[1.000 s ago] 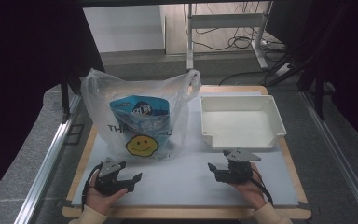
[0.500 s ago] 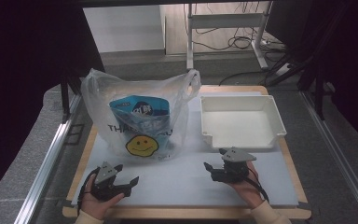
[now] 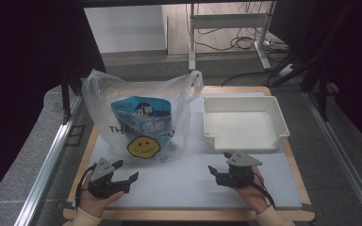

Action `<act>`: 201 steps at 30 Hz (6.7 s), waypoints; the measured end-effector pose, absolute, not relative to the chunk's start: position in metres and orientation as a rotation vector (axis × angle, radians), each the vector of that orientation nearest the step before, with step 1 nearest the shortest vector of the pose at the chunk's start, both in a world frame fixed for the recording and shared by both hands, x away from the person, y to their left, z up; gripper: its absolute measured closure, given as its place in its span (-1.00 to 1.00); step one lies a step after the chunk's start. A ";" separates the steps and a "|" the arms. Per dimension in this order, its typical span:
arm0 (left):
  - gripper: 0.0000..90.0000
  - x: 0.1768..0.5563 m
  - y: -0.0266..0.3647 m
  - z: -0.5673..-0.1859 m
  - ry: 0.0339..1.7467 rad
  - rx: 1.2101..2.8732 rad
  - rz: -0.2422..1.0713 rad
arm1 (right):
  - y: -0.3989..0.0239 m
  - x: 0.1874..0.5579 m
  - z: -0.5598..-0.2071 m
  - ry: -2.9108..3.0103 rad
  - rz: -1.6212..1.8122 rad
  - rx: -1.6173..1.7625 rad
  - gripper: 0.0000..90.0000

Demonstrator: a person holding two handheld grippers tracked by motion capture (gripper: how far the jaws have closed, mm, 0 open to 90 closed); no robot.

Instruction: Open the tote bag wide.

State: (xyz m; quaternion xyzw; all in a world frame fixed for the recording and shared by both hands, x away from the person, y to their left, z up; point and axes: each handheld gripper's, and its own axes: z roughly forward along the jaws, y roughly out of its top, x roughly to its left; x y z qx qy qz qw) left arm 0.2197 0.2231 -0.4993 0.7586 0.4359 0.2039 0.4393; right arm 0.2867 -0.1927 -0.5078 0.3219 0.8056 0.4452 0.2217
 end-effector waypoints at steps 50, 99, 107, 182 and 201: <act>-0.27 0.229 0.279 -0.393 1.100 1.707 0.573 | -0.191 0.292 -0.503 2.208 1.248 0.991 -0.46; -0.25 0.306 0.319 -0.360 1.178 1.663 0.642 | -0.186 0.294 -0.513 2.250 1.183 0.993 -0.46; 0.20 0.320 0.315 -0.365 1.187 1.695 0.662 | -0.187 0.295 -0.514 2.247 1.175 0.997 -0.46; 0.99 0.310 0.330 -0.366 1.080 1.663 0.566 | -0.116 0.398 -0.386 2.100 1.394 0.902 -0.14; 0.99 0.307 0.331 -0.365 1.078 1.656 0.570 | -0.087 0.418 -0.365 2.189 1.447 0.892 0.22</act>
